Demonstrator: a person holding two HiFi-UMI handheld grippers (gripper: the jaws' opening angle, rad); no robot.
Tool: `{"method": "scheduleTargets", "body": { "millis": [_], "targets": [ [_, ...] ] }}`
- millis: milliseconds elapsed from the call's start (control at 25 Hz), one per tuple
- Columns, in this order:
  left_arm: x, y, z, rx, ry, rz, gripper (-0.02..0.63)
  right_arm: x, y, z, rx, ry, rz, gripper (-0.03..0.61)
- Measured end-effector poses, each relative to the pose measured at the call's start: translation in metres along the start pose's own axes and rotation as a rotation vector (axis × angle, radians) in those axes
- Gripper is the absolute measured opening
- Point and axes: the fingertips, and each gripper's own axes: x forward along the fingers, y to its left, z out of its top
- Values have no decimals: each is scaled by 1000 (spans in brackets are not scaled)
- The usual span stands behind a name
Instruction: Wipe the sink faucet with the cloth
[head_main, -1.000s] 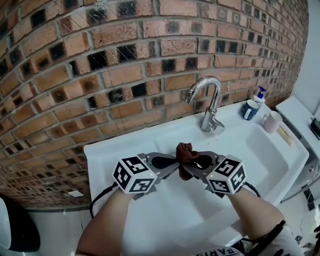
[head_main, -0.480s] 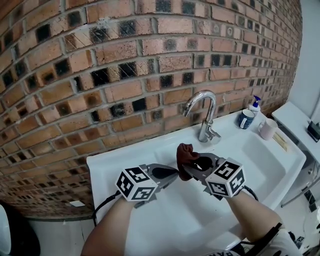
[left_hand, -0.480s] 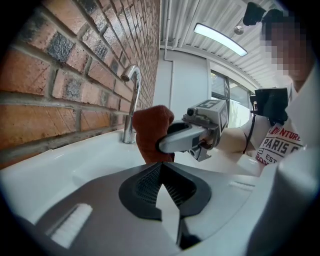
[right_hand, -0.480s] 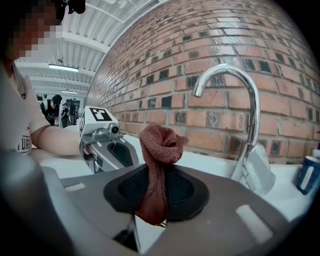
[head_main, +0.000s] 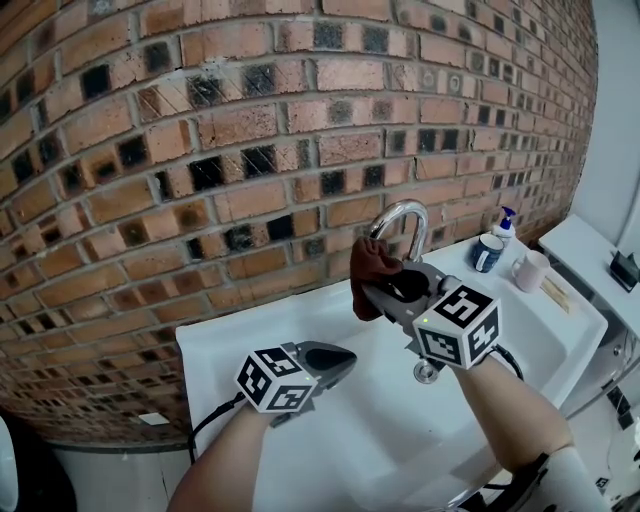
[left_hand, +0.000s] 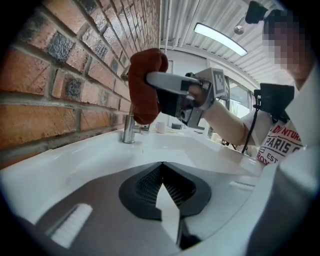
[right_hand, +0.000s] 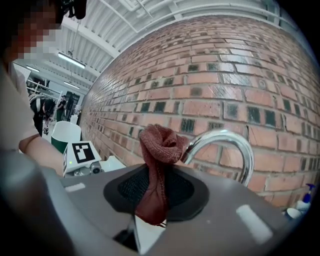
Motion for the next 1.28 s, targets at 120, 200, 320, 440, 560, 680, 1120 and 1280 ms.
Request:
{"method": "scheduleTargets", "body": {
  "millis": [120,200,320,440,560,680,1120,1280],
  "targets": [
    [0,0,0,0,2,0,6,4,-5,23,-20,-31,-4,89],
    [0,0,0,0,2,1,6,6,-9,33,-30,-46,-12,89],
    [0,-1,0,-1,2,1,6,9,-17,36,-23,-52,-31,89],
    [0,0,0,0,3,0,6,13,-24,30,-9,-42,-55,89],
    [0,0,1,2,2,1,6,16,-30,25,9,-41,-67,89],
    [1,1,0,1,2,1,6,17,-31,24,12,-44,-66,90],
    [0,1,0,-1,4,2,6,15,-34,28,10,-21,-60,92],
    [1,1,0,-1,6,1,6,14,-36,29,11,-15,-58,92]
  ]
}}
